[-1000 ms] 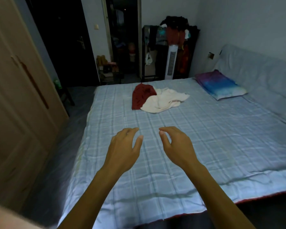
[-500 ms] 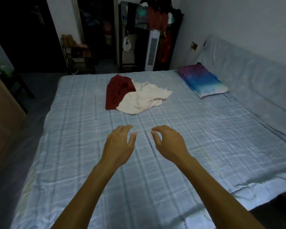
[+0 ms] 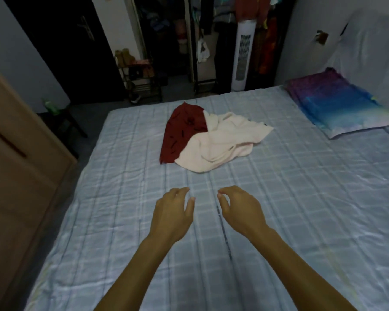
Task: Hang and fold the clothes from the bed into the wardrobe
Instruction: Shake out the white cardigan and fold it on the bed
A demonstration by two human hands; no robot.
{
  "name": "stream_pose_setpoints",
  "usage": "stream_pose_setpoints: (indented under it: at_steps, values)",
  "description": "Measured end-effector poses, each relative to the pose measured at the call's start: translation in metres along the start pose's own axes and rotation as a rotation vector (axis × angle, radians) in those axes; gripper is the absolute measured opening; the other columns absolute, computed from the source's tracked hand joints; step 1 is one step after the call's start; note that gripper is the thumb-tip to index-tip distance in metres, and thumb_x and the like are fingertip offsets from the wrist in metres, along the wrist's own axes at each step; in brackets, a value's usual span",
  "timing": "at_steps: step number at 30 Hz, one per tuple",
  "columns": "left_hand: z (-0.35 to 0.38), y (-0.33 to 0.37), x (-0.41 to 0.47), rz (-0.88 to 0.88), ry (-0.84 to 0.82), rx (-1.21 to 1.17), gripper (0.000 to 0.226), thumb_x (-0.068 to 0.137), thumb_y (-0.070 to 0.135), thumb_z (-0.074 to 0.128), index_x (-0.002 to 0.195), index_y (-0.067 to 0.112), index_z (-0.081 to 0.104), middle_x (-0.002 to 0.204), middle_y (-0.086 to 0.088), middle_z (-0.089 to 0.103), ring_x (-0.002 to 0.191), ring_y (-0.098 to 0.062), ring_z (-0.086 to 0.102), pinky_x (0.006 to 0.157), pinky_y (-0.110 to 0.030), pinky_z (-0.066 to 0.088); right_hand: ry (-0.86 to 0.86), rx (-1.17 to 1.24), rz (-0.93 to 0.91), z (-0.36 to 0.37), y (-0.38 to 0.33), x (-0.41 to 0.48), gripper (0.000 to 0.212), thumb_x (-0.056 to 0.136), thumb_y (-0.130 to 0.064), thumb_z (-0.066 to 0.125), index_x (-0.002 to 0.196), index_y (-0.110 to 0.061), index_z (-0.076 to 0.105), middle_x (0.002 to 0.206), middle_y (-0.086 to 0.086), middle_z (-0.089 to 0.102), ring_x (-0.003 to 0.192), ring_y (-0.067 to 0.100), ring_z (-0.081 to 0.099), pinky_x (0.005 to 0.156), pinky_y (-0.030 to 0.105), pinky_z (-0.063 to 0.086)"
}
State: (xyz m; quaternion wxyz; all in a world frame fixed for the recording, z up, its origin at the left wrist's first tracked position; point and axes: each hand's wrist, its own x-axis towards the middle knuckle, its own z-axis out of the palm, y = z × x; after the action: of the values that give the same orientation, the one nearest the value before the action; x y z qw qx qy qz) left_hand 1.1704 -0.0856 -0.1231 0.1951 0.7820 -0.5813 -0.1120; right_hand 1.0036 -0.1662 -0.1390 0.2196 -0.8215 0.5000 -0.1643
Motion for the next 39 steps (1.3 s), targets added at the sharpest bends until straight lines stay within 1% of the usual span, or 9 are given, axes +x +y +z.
stream_pose_setpoints:
  at_steps: [3, 9, 15, 22, 25, 31, 33, 36, 39]
  values:
    - [0.024, 0.003, 0.042, -0.026, -0.048, 0.027, 0.046, 0.099, 0.04, 0.037, 0.135, 0.014, 0.049, 0.133, -0.006, 0.054, 0.121, -0.023, 0.05, 0.101, -0.036, 0.034, -0.031, 0.017, 0.002, 0.015, 0.02, 0.047, 0.033, 0.098, -0.033, 0.043, 0.121, -0.02, 0.062, 0.122, -0.001, 0.062, 0.104, 0.017, 0.061, 0.085, 0.029, 0.046]
    - [0.088, -0.021, 0.123, -0.006, -0.132, 0.013, 0.057, 0.093, 0.047, 0.027, 0.134, 0.015, 0.05, 0.129, -0.006, 0.057, 0.116, -0.021, 0.053, 0.098, -0.033, 0.036, -0.107, 0.013, 0.04, 0.072, 0.051, 0.124, 0.035, 0.099, -0.035, 0.04, 0.122, -0.02, 0.061, 0.123, -0.002, 0.061, 0.104, 0.015, 0.06, 0.084, 0.025, 0.044]
    - [0.168, -0.074, 0.203, -0.011, -0.242, 0.028, 0.046, 0.1, 0.04, 0.034, 0.139, 0.017, 0.043, 0.137, -0.004, 0.051, 0.122, -0.019, 0.049, 0.103, -0.03, 0.032, -0.18, -0.016, 0.143, 0.144, 0.094, 0.185, 0.036, 0.099, -0.038, 0.037, 0.125, -0.023, 0.057, 0.126, -0.006, 0.059, 0.106, 0.011, 0.059, 0.086, 0.021, 0.042]
    - [0.272, -0.13, 0.305, -0.031, -0.283, 0.214, 0.045, 0.1, 0.036, 0.032, 0.139, 0.014, 0.04, 0.128, -0.008, 0.054, 0.112, -0.024, 0.052, 0.094, -0.035, 0.037, -0.204, -0.002, 0.217, 0.215, 0.148, 0.23, 0.035, 0.099, -0.039, 0.037, 0.124, -0.026, 0.057, 0.124, -0.01, 0.058, 0.109, 0.009, 0.057, 0.085, 0.016, 0.037]
    - [0.316, -0.135, 0.338, 0.029, -0.264, 0.247, 0.044, 0.099, 0.032, 0.034, 0.137, 0.011, 0.04, 0.127, -0.011, 0.053, 0.112, -0.027, 0.051, 0.091, -0.037, 0.037, -0.175, 0.03, 0.237, 0.231, 0.17, 0.246, 0.033, 0.098, -0.037, 0.04, 0.122, -0.026, 0.058, 0.122, -0.009, 0.059, 0.109, 0.008, 0.056, 0.085, 0.015, 0.035]
    - [0.376, -0.135, 0.393, 0.025, -0.256, 0.337, 0.054, 0.098, 0.029, 0.038, 0.146, 0.008, 0.022, 0.147, -0.016, 0.031, 0.132, -0.03, 0.033, 0.104, -0.042, 0.032, -0.143, 0.051, 0.248, 0.252, 0.195, 0.262, 0.03, 0.098, -0.036, 0.041, 0.12, -0.027, 0.059, 0.119, -0.011, 0.059, 0.108, 0.006, 0.054, 0.083, 0.012, 0.031]
    - [0.389, -0.141, 0.406, 0.021, -0.299, 0.356, 0.047, 0.097, 0.023, 0.042, 0.14, 0.007, 0.031, 0.144, -0.017, 0.034, 0.126, -0.03, 0.04, 0.098, -0.04, 0.037, -0.144, 0.068, 0.254, 0.256, 0.199, 0.264, 0.03, 0.098, -0.035, 0.042, 0.12, -0.026, 0.06, 0.119, -0.01, 0.06, 0.109, 0.007, 0.055, 0.087, 0.014, 0.034]
    - [0.391, -0.147, 0.413, 0.03, -0.353, 0.359, 0.03, 0.095, 0.007, 0.043, 0.125, 0.005, 0.045, 0.135, -0.015, 0.045, 0.109, -0.029, 0.053, 0.079, -0.038, 0.045, -0.158, 0.085, 0.264, 0.258, 0.204, 0.264, 0.028, 0.098, -0.035, 0.042, 0.116, -0.026, 0.061, 0.116, -0.009, 0.061, 0.106, 0.008, 0.056, 0.088, 0.018, 0.038]
    - [0.388, -0.15, 0.414, 0.056, -0.347, 0.41, 0.026, 0.092, -0.001, 0.042, 0.115, 0.004, 0.052, 0.115, -0.013, 0.059, 0.101, -0.028, 0.06, 0.076, -0.035, 0.046, -0.187, 0.074, 0.267, 0.259, 0.209, 0.26, 0.026, 0.098, -0.033, 0.041, 0.112, -0.026, 0.062, 0.114, -0.01, 0.062, 0.104, 0.007, 0.056, 0.087, 0.018, 0.039]
